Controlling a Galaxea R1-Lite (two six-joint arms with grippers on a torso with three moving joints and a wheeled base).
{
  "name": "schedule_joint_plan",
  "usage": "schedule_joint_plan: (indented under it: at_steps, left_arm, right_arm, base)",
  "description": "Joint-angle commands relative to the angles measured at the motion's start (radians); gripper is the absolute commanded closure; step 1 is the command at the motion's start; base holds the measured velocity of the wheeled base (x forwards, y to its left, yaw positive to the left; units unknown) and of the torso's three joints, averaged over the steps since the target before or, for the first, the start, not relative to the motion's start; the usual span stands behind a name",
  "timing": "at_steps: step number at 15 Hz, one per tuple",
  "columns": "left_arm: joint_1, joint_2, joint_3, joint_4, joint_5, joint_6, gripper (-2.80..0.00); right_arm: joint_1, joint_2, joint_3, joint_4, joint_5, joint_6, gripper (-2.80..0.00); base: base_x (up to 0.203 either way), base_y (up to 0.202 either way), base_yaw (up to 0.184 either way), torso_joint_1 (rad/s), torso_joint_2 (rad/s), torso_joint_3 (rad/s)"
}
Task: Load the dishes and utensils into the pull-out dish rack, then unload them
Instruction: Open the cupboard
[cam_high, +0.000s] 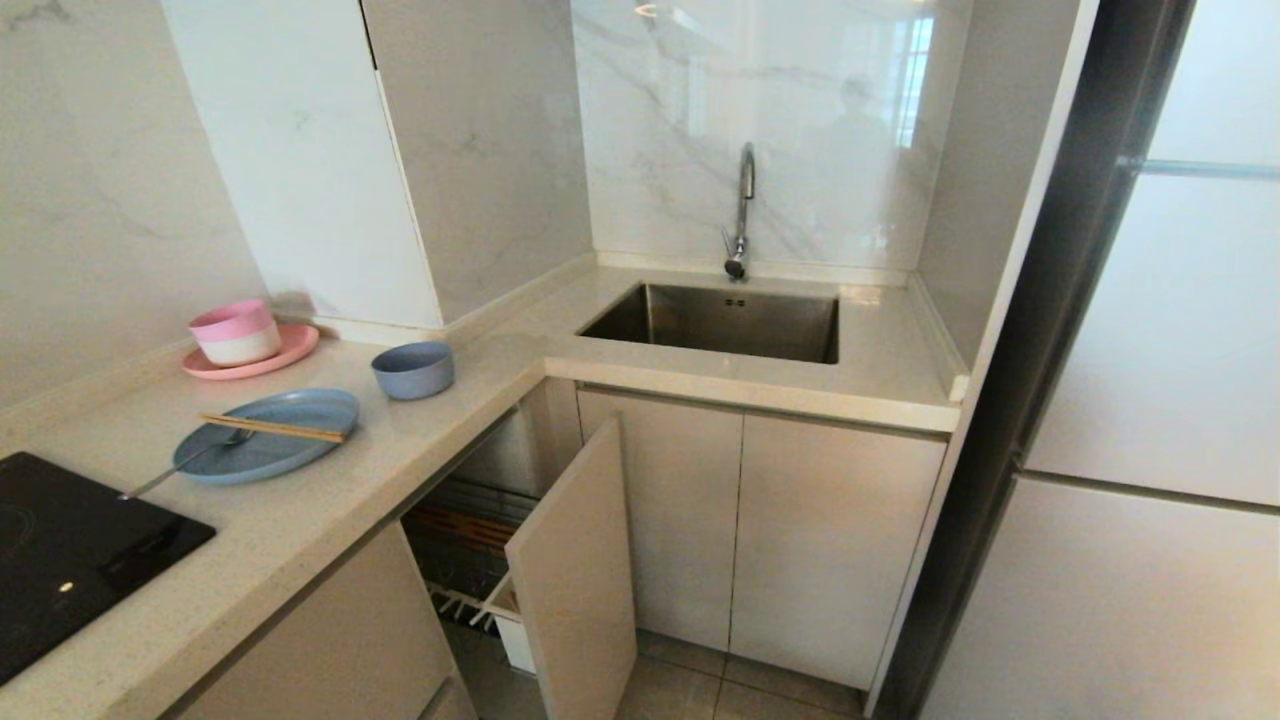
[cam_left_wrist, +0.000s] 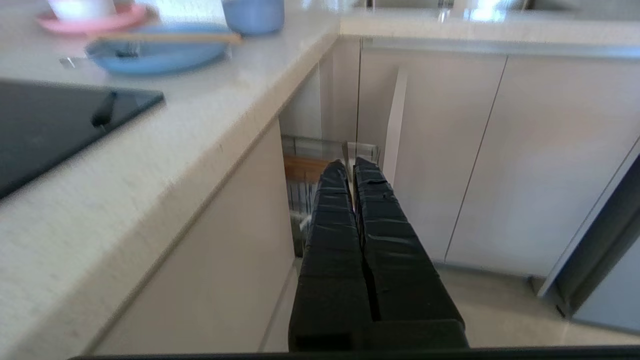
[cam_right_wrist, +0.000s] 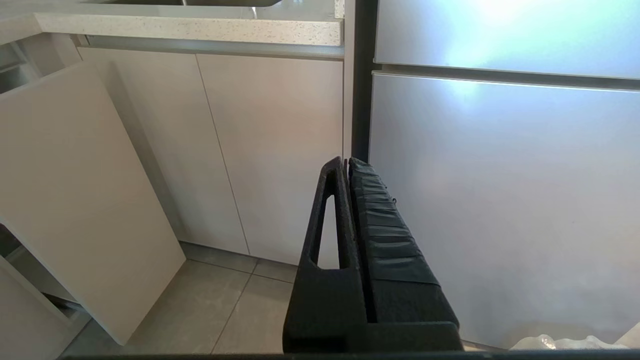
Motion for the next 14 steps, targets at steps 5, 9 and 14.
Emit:
schedule_joint_plan:
  at_steps: [5,9,14]
  left_arm:
    - [-0.004,0.129,-0.494,0.268,-0.004,-0.001,0.00]
    - [-0.008,0.520,-0.881,0.354,-0.013,-0.007,0.00]
    - [-0.050,0.987,-1.140,0.303,-0.009,-0.051,0.00]
  right_arm:
    - [0.000,0.002,0.000,0.000,0.000,0.000,0.00]
    - [0.000,0.000,0.000,0.000,0.000,0.000,0.00]
    - [0.000,0.002,0.000,0.000,0.000,0.000,0.00]
  base:
    - [0.000,0.000,0.000,0.000,0.00,0.000]
    - [0.000,0.000,0.000,0.000,0.00,0.000]
    - [0.000,0.000,0.000,0.000,0.00,0.000]
